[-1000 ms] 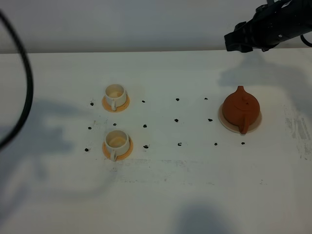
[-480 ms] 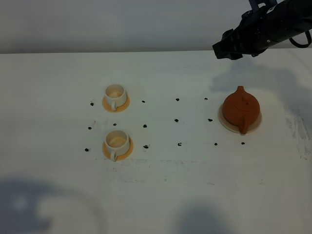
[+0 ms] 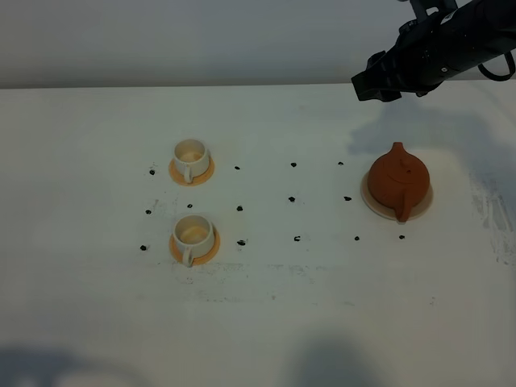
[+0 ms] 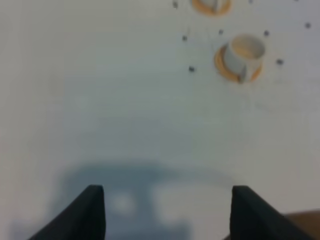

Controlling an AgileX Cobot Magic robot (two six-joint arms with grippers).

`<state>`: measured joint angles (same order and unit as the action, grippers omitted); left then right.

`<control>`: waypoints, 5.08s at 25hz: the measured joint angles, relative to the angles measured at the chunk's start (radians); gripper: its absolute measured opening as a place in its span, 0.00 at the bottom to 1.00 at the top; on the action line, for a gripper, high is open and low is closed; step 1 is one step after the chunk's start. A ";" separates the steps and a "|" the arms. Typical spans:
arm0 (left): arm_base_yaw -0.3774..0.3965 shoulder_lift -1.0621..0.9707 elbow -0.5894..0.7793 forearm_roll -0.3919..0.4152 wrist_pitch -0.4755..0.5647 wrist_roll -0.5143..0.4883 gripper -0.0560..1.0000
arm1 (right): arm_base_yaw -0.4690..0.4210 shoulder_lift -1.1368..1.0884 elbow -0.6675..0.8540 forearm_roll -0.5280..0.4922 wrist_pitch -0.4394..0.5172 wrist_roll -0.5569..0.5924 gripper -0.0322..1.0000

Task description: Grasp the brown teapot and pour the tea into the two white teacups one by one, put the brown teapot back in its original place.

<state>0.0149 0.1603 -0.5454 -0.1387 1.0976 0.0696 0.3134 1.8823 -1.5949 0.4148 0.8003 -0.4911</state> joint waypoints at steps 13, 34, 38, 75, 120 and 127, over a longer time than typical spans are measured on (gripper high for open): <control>0.000 -0.045 0.091 0.003 -0.031 -0.003 0.54 | 0.000 0.000 0.000 0.000 0.003 -0.001 0.45; 0.004 -0.163 0.091 0.001 -0.027 -0.004 0.54 | 0.000 0.000 0.000 -0.022 0.003 -0.001 0.45; 0.004 -0.163 0.091 0.001 -0.027 -0.004 0.54 | 0.000 -0.002 0.000 -0.022 0.002 0.000 0.45; 0.004 -0.163 0.091 0.001 -0.027 -0.003 0.54 | 0.158 -0.250 0.461 -0.515 -0.115 0.810 0.45; 0.004 -0.163 0.091 0.001 -0.027 -0.004 0.54 | 0.066 0.003 0.418 -0.496 -0.196 0.723 0.45; 0.004 -0.163 0.091 0.001 -0.027 -0.004 0.54 | 0.057 0.042 0.404 -0.495 -0.202 0.720 0.45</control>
<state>0.0193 -0.0026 -0.4549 -0.1379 1.0710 0.0659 0.3704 1.9245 -1.1907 -0.0805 0.5979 0.2288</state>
